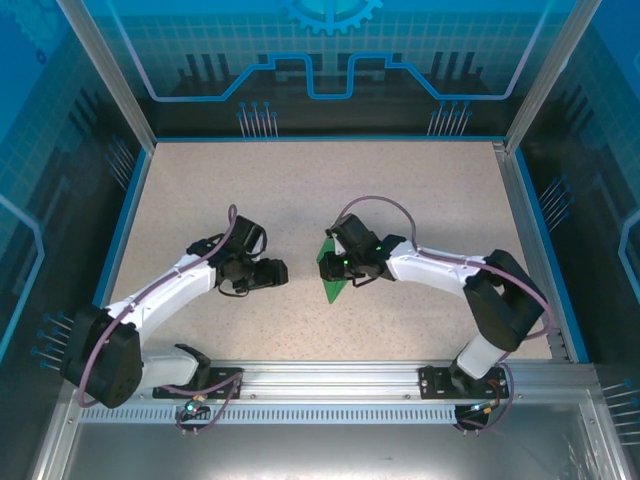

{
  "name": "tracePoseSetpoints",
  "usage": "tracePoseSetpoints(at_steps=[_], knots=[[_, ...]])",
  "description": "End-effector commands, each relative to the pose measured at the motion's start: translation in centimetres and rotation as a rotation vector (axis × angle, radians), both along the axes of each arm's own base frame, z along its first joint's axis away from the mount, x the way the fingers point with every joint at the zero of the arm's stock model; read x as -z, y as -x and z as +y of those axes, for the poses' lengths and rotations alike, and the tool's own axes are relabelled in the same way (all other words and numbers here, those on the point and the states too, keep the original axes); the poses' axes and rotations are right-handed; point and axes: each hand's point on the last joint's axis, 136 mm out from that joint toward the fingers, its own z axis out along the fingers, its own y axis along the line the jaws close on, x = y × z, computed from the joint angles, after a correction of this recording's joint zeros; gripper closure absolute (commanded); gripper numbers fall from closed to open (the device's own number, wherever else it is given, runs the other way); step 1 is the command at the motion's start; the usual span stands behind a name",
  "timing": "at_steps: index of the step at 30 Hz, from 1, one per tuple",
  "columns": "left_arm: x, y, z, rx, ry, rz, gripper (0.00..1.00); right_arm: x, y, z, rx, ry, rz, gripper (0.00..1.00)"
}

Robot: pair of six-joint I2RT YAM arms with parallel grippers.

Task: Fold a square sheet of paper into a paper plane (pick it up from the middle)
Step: Fold the wing for the fifth time at the center of the table.

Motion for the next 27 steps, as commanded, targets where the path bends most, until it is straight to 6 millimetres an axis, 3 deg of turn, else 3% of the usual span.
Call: tracePoseSetpoints(at_steps=[1, 6, 16, 23, 27], knots=[[0.1, -0.4, -0.8, 0.001, 0.058, 0.007, 0.27, 1.5, -0.5, -1.0, 0.016, 0.100, -0.009, 0.87], [0.8, -0.6, -1.3, 0.016, 0.069, 0.031, 0.27, 3.5, -0.4, -2.0, 0.024, 0.162, 0.014, 0.89], [1.7, -1.0, -2.7, 0.032, 0.126, 0.074, 0.27, 5.4, 0.7, -3.8, 0.054, 0.189, 0.041, 0.93], [1.8, -1.9, -4.2, 0.029, 0.180, 0.080, 0.27, 6.9, 1.7, -4.8, 0.087, 0.141, 0.074, 0.96], [1.6, -2.7, -5.6, 0.038, 0.203, 0.065, 0.28, 7.8, 2.0, -5.3, 0.133, 0.016, 0.107, 0.99]])
